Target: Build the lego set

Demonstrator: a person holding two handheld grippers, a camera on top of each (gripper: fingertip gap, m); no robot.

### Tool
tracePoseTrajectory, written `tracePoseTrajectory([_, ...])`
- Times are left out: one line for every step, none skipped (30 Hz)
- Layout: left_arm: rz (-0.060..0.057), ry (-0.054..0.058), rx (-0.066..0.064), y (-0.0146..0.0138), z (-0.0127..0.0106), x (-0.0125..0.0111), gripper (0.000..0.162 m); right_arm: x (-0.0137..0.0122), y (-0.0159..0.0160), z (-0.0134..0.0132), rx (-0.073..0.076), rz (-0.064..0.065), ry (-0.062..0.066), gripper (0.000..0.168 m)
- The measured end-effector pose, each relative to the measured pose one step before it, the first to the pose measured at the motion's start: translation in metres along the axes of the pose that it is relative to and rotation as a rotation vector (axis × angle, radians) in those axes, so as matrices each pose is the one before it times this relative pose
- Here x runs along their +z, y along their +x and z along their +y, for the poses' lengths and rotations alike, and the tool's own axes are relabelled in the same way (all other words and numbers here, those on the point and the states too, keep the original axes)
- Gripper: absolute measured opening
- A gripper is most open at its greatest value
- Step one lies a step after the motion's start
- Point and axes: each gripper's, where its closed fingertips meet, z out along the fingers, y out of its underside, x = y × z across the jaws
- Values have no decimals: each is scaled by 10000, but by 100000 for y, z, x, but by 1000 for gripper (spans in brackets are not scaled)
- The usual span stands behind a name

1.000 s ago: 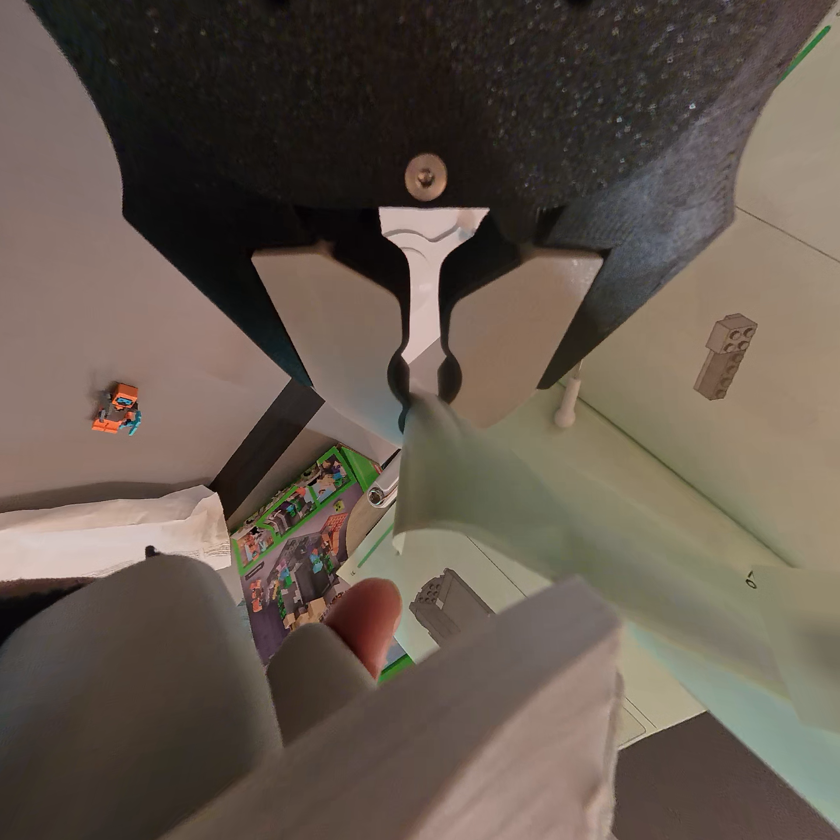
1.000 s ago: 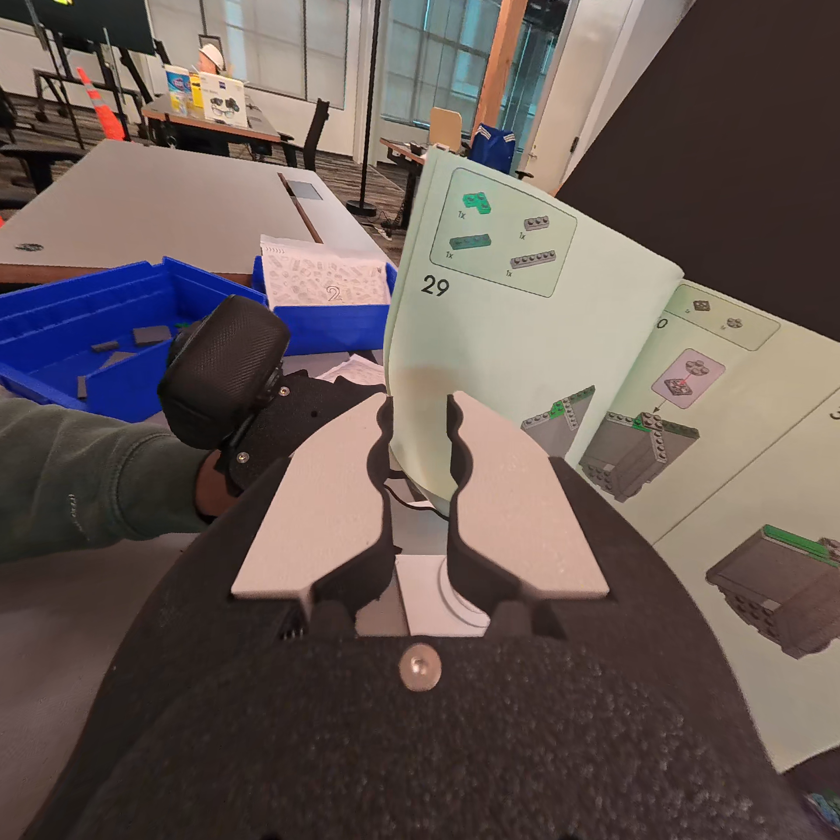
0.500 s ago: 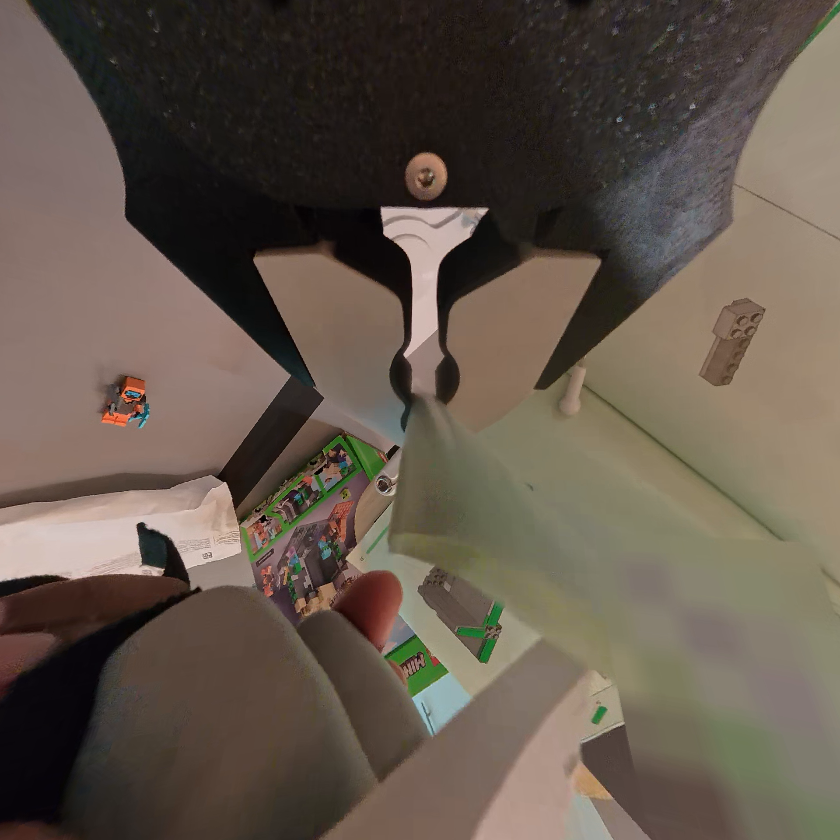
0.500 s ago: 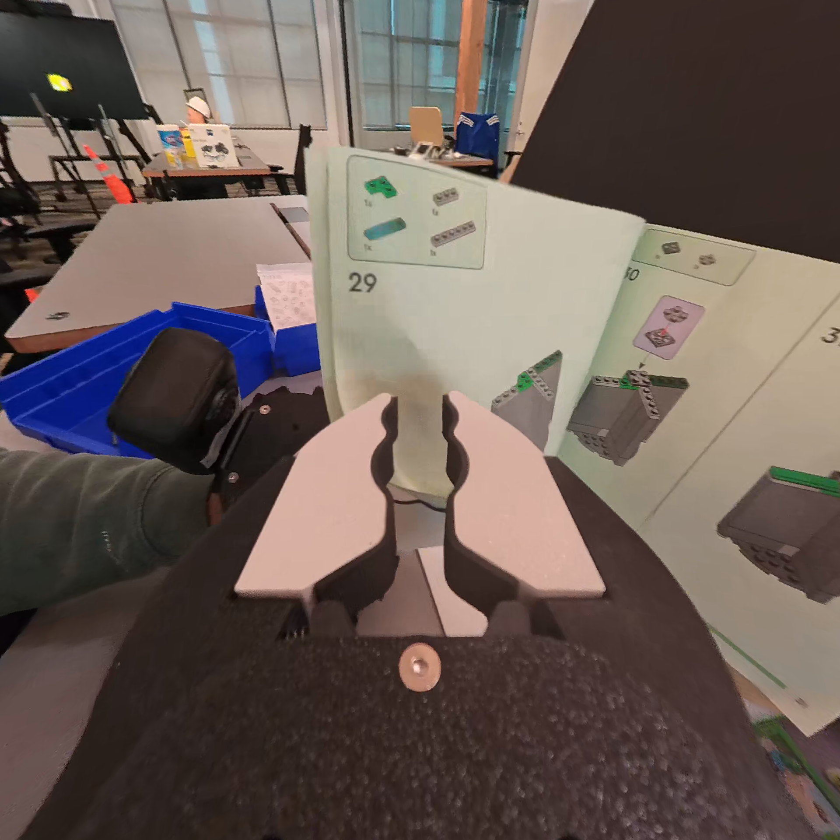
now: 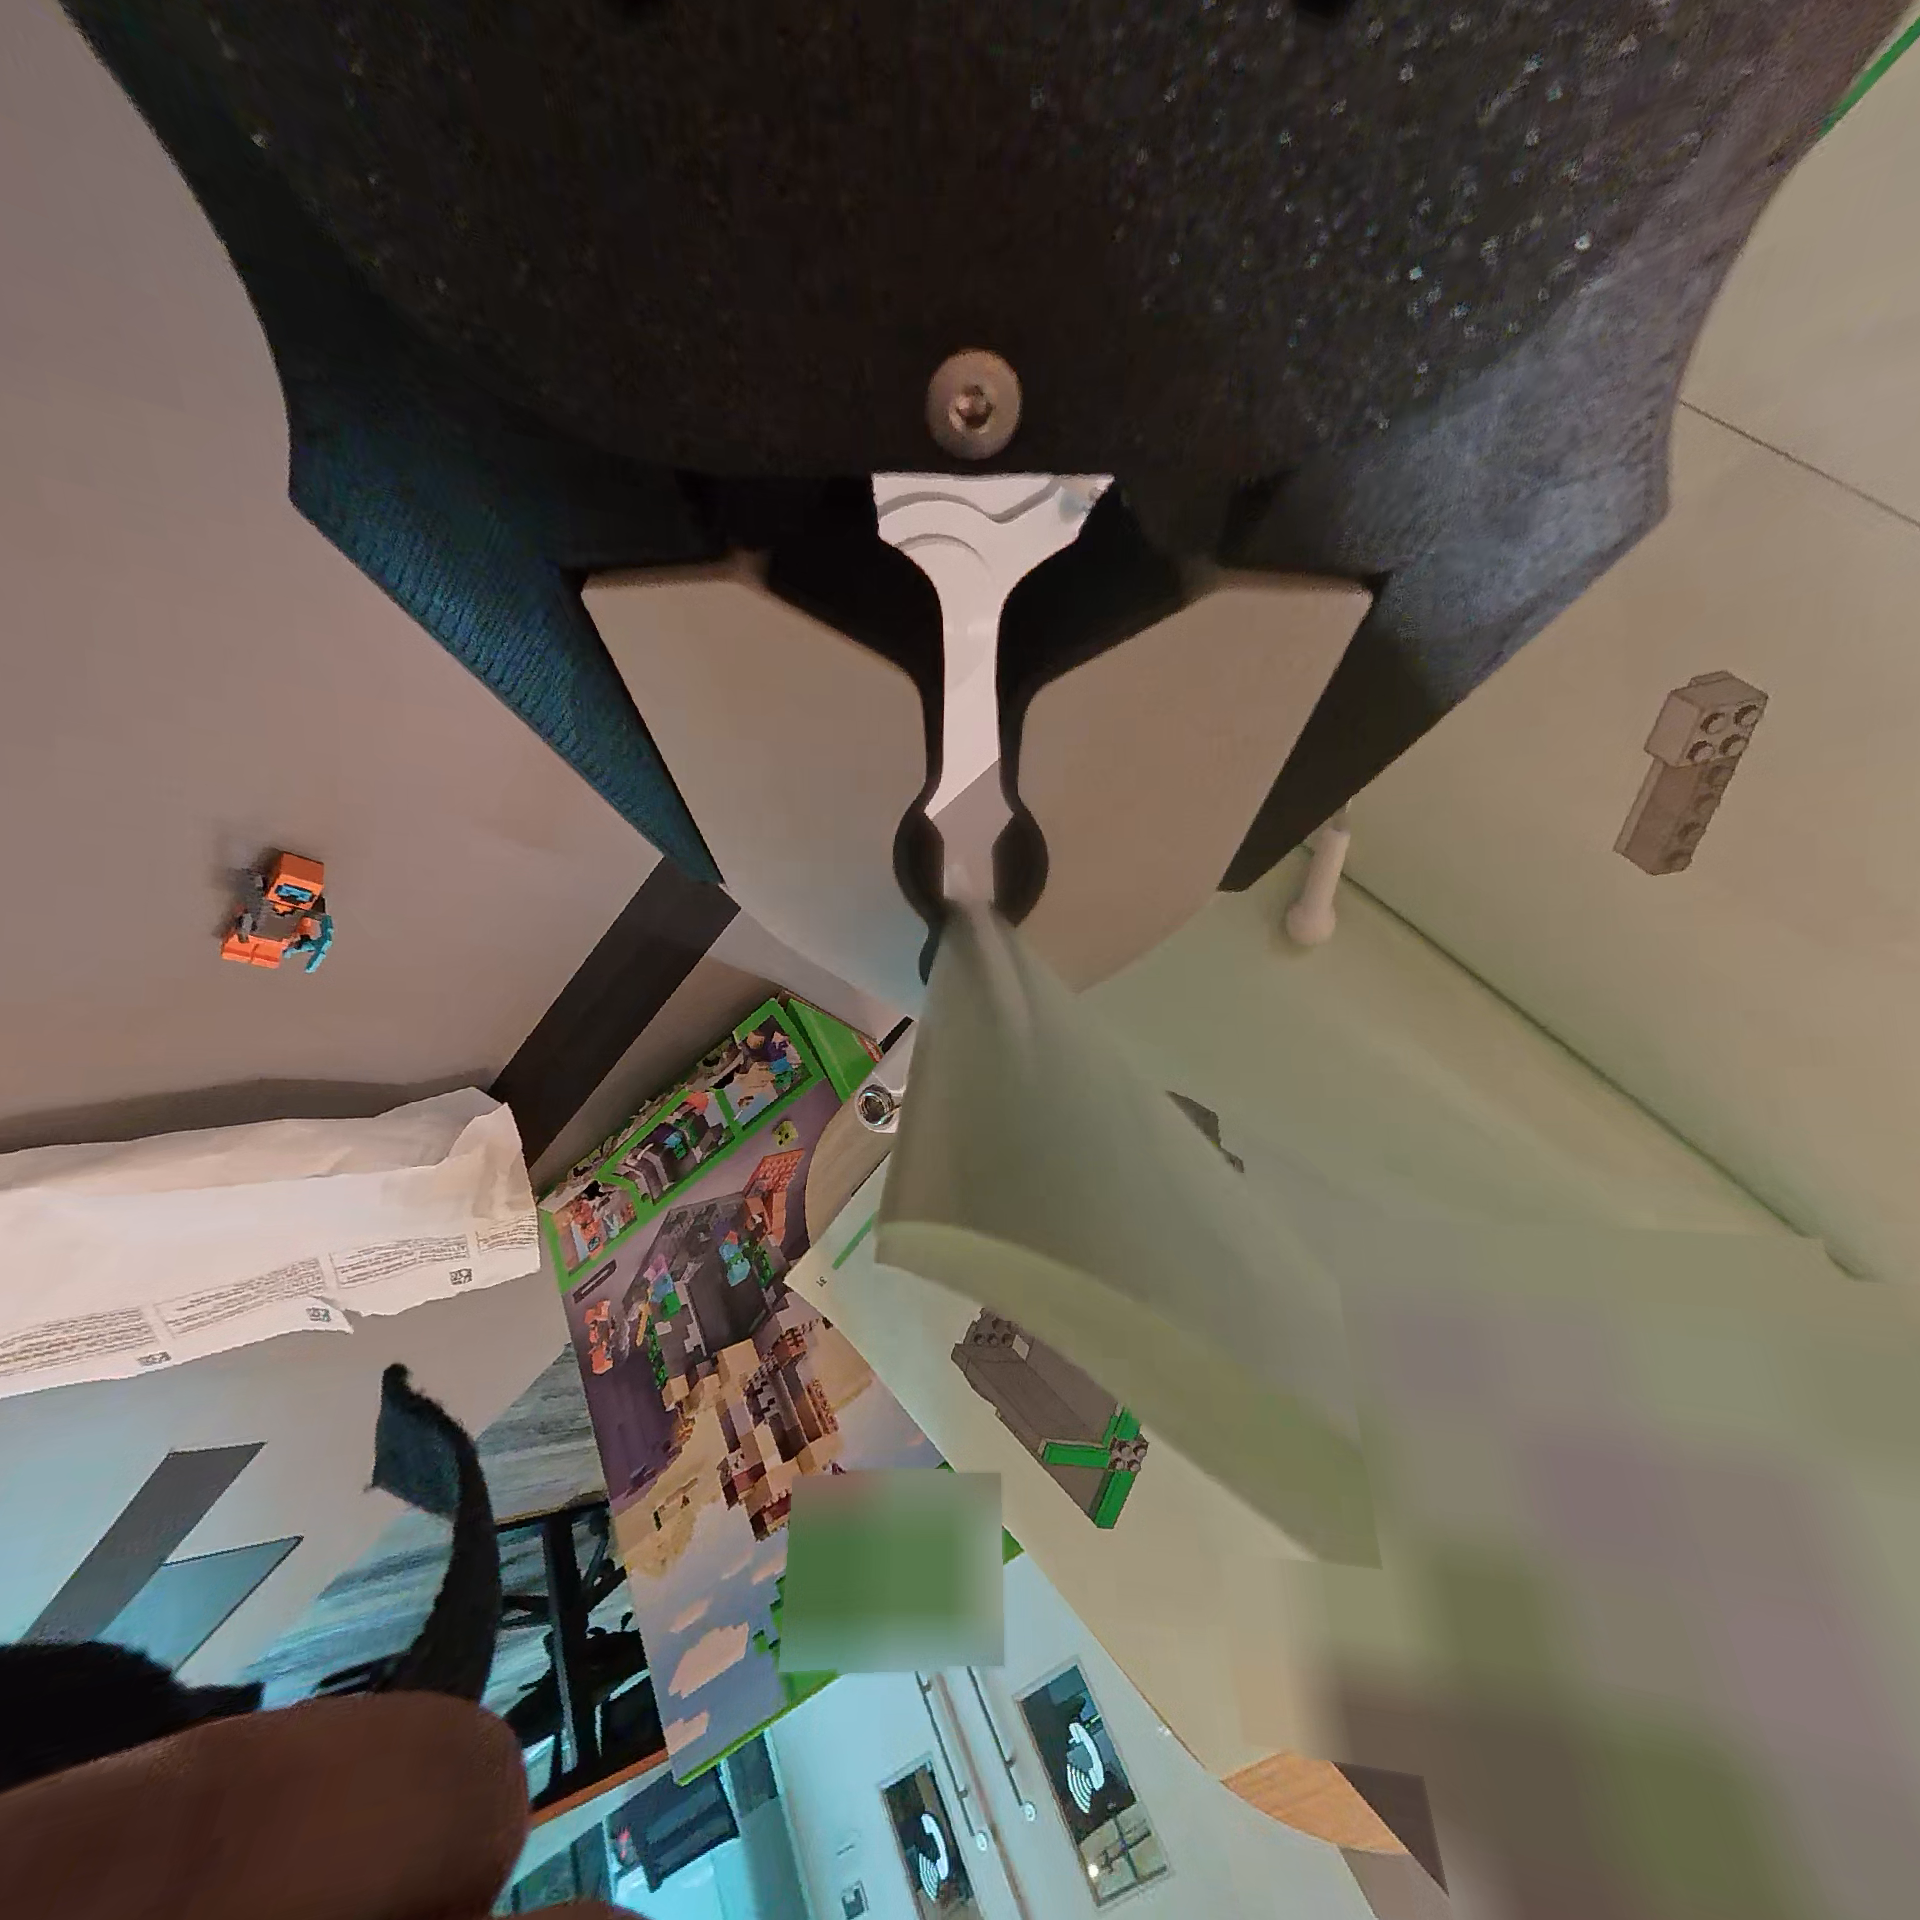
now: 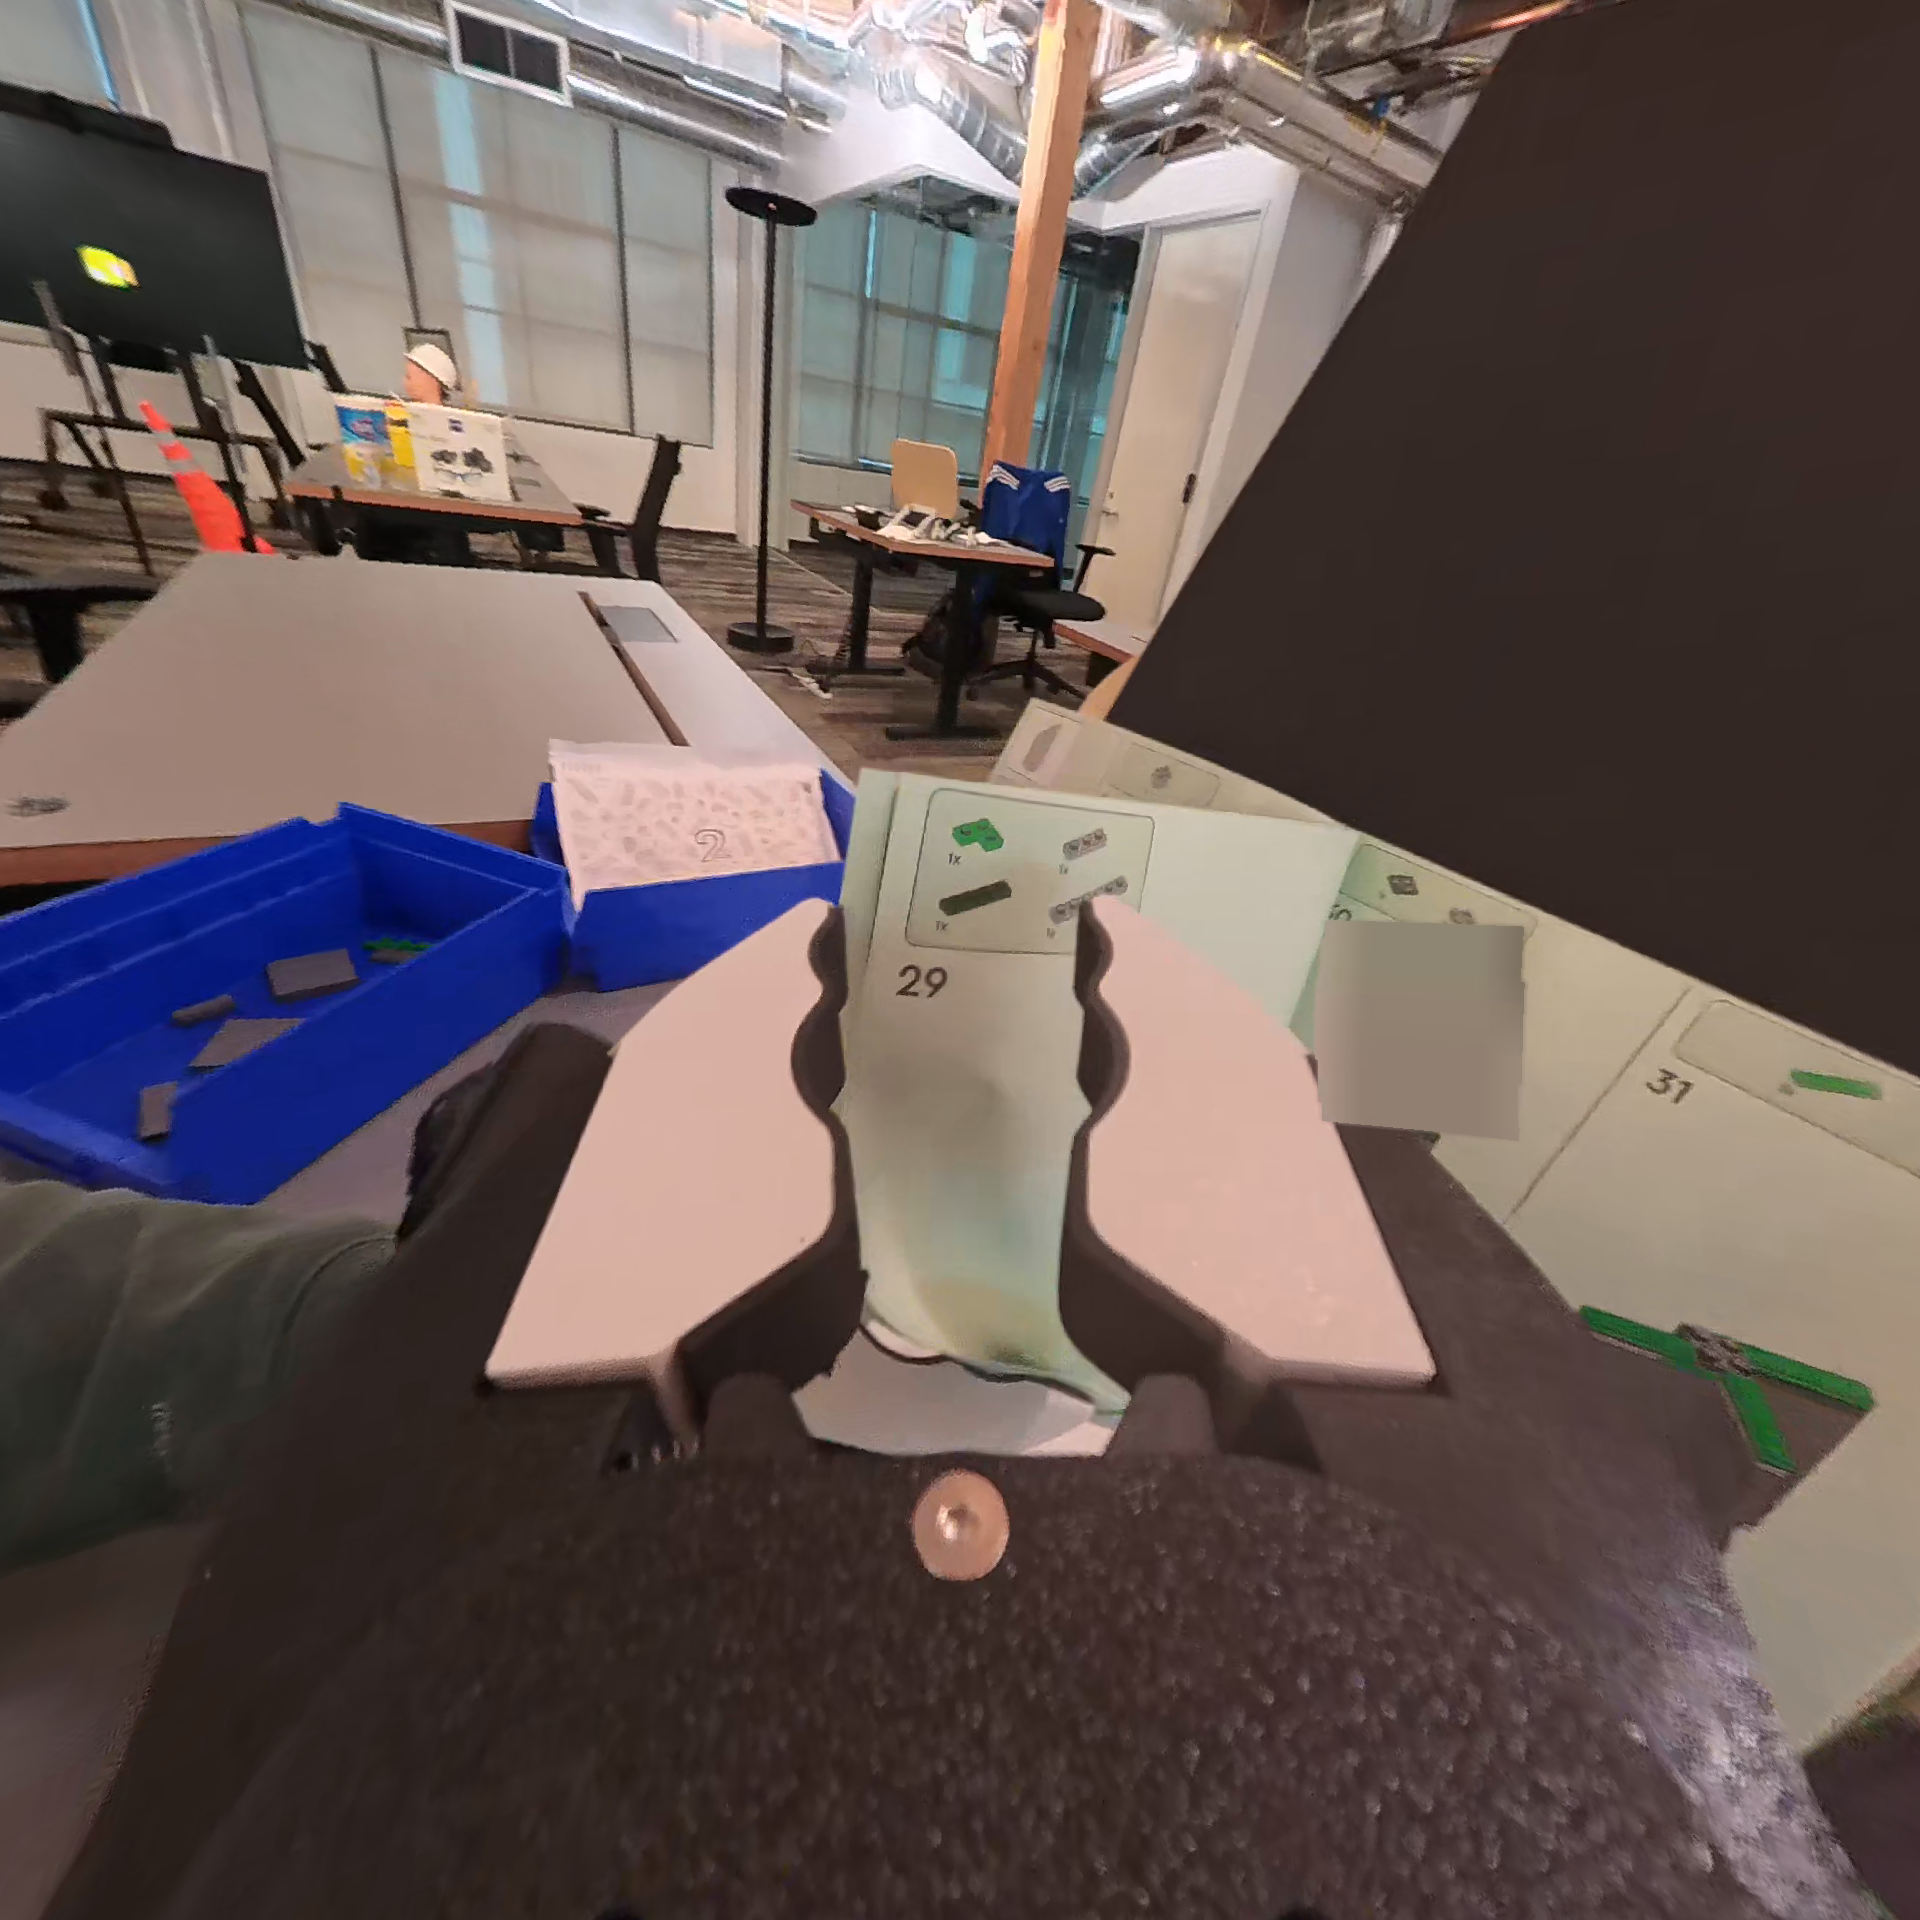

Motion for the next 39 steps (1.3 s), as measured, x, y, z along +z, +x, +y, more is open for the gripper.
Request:
tracePoseTrajectory([-5,4,-7,-7,-2,-4,3,201,291,45,-48,170,-59,42])
tracePoseTrajectory([-2,-12,-13,-11,26,-17,3,159,312,83,-34,162,-22,42])
tracePoseTrajectory([-11,-13,8,-29,45,-15,3,98,215,54,6,81,20,42])
tracePoseTrajectory([5,-4,-8,-21,47,-24,3,48,134,88,45,23,12,41])
tracePoseTrajectory([9,5,-18,-18,30,-26,3,10,171,126,38,65,-13,41])
tracePoseTrajectory([4,1,-3,-28,33,-36,3,-19,218,142,-18,117,-17,41])
tracePoseTrajectory([-8,-8,13,-35,54,-24,2,-37,249,178,-52,152,-35,41])
tracePoseTrajectory([-8,-9,12,-36,56,-25,2,-75,285,169,-78,181,-38,40])
tracePoseTrajectory([3,-7,-4,-31,55,-33,2,-96,334,221,-113,228,-76,39])
tracePoseTrajectory([7,1,-13,-30,52,-42,3,-121,454,285,-182,310,-132,36])
tracePoseTrajectory([-7,-11,-14,-62,88,-58,3,-151,570,350,-253,353,-169,29])
tracePoseTrajectory([-4,-18,-13,-88,101,-80,3,-149,533,334,-236,263,-156,16])
tracePoseTrajectory([30,6,-31,-53,67,-116,3,-111,461,305,-134,109,-155,2])
tracePoseTrajectory([61,8,-76,-52,38,-154,4,-49,460,202,-77,4,-140,0])
tracePoseTrajectory([79,42,-127,-79,-20,-222,4,-12,655,127,-2,23,-114,0])
tracePoseTrajectory([113,111,-216,-107,-145,-305,4,-36,951,19,88,132,-30,0])
tracePoseTrajectory([142,113,-272,-127,-210,-363,4,23,1095,40,39,189,-22,0])
tracePoseTrajectory([118,95,-262,-182,-213,-393,4,114,1097,125,-83,171,-51,0])
tracePoseTrajectory([69,50,-219,-269,-150,-420,4,219,1093,230,-147,160,-76,0])
tracePoseTrajectory([80,18,-200,-250,-89,-405,4,290,1166,349,-97,218,-115,0])
tracePoseTrajectory([48,9,-210,-297,-72,-410,4,374,1144,522,-91,204,-201,0])
tracePoseTrajectory([8,17,-184,-351,-49,-450,5,398,1169,560,-138,250,-181,0])
tracePoseTrajectory([-39,-14,-142,-417,17,-466,5,413,1199,665,-168,315,-206,0])
tracePoseTrajectory([-111,-46,-94,-547,97,-498,6,423,1219,910,-203,376,-365,0])
tracePoseTrajectory([-159,-49,-73,-624,140,-512,6,330,1228,939,-194,485,-392,5])
tracePoseTrajectory([-145,-56,-87,-644,181,-533,7,109,1032,615,-178,491,-188,16])
tracePoseTrajectory([-166,-61,-114,-697,232,-565,8,-198,555,157,-161,366,93,25])
tracePoseTrajectory([-191,-55,-123,-741,237,-578,9,-475,95,-190,-135,283,238,29])
tracePoseTrajectory([-214,-68,-125,-788,281,-572,10,-624,-300,-428,-246,227,293,30])
tracePoseTrajectory([-280,-156,-138,-882,419,-514,11,-738,-471,-553,-387,258,286,30])
tracePoseTrajectory([-301,-172,-124,-924,450,-468,12,-801,-541,-651,-476,275,287,31])
tracePoseTrajectory([-339,-199,-148,-993,491,-421,15,-805,-702,-688,-449,171,275,31])
tracePoseTrajectory([-435,-312,-179,-1172,658,-382,15,-732,-772,-632,-358,75,192,31])
tracePoseTrajectory([-463,-309,-125,-1274,665,-329,11,-642,-739,-529,-297,33,99,31])
tracePoseTrajectory([-425,-147,-95,-1308,470,-312,11,-553,-454,-405,-274,122,6,31])
tracePoseTrajectory([-331,-120,-188,-1254,439,-283,10,-478,-259,-352,-243,126,2,29])
tracePoseTrajectory([-178,-147,-287,-1081,435,-250,10,-426,-37,-224,-167,148,-51,29])
tracePoseTrajectory([-91,-67,-362,-918,255,-326,10,-399,117,-108,-111,124,-71,29])
tracePoseTrajectory([-30,121,-343,-706,-115,-470,10,-365,207,-20,-14,83,-61,28])
